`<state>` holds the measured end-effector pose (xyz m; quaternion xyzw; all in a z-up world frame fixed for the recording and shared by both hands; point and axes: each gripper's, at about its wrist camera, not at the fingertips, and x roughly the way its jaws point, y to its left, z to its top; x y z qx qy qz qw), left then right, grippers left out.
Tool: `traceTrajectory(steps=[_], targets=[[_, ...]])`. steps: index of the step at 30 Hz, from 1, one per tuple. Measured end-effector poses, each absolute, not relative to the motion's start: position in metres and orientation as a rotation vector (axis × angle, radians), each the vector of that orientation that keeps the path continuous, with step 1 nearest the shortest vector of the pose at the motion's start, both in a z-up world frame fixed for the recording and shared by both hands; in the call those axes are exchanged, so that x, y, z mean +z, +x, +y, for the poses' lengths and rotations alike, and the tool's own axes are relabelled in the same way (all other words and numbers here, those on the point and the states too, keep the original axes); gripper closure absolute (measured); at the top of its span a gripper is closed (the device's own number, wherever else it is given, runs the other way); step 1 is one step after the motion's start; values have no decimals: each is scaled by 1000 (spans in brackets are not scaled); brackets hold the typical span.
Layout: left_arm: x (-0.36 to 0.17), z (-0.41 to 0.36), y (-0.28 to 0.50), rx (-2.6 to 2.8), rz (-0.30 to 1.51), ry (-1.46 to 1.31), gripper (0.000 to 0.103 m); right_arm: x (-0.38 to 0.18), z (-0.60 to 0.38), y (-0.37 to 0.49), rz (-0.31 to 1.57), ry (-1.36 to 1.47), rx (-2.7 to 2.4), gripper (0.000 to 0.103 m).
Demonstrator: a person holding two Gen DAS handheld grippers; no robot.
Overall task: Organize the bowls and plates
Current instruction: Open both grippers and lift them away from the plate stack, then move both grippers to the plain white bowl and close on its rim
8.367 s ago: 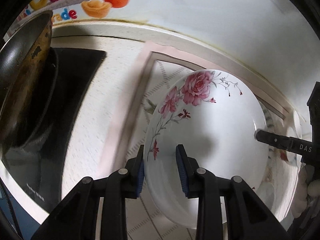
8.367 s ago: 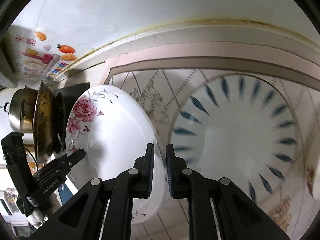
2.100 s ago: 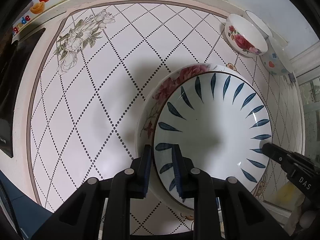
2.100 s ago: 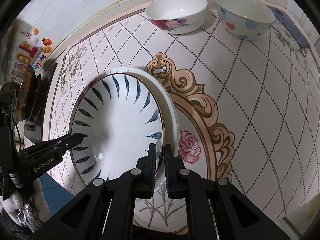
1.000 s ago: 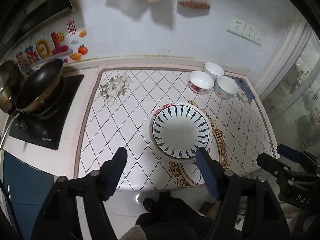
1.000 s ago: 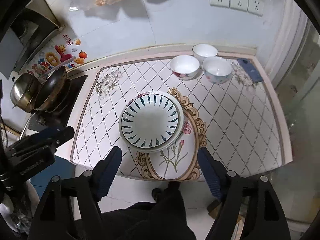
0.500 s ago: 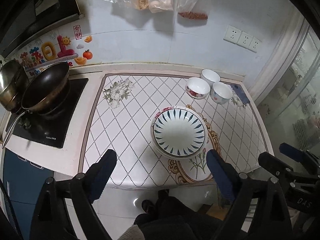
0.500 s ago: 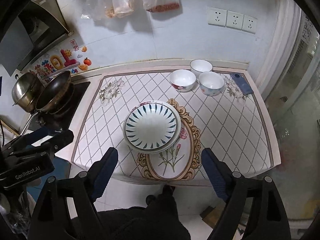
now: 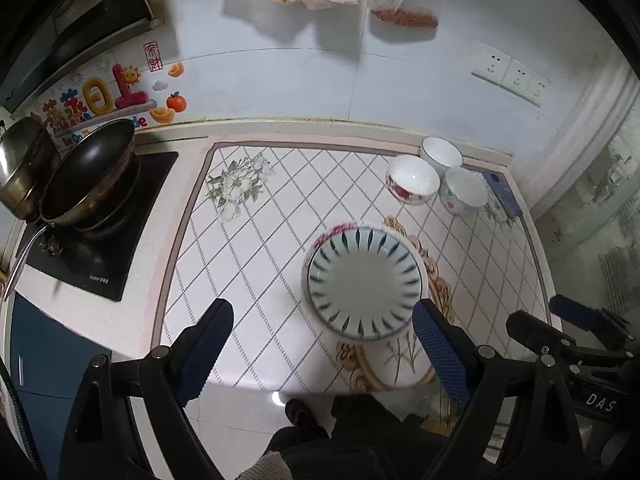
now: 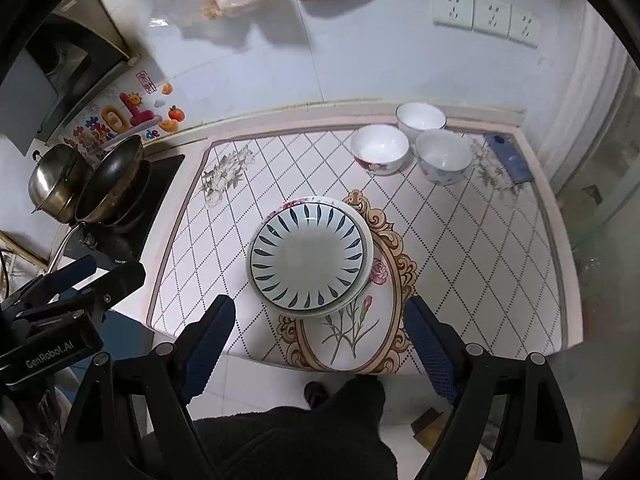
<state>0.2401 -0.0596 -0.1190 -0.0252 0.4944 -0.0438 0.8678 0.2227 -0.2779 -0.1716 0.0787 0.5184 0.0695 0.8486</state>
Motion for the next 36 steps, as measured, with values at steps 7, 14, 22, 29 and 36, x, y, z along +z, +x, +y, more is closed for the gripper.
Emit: traceTrajectory(steps=[7,14,22,29,36], targets=[[-148,-100,322,-76,1039,-37,11,-209,-333,300,1140,262,154,15],[-200,-146,428,-122,1158,-67,11,-265,-395,403,1139,391,125,15],[-266,-196,534,-182,1316,-81,30,-350,-437,500,1208,595,129,35],[-311,-216,575,-200,1412,-58,45,-399,-425,548,1292,616,135,60],[-335,-226,582,-208,1439,-8,82,-421,-414,574,1310,623,99,82]])
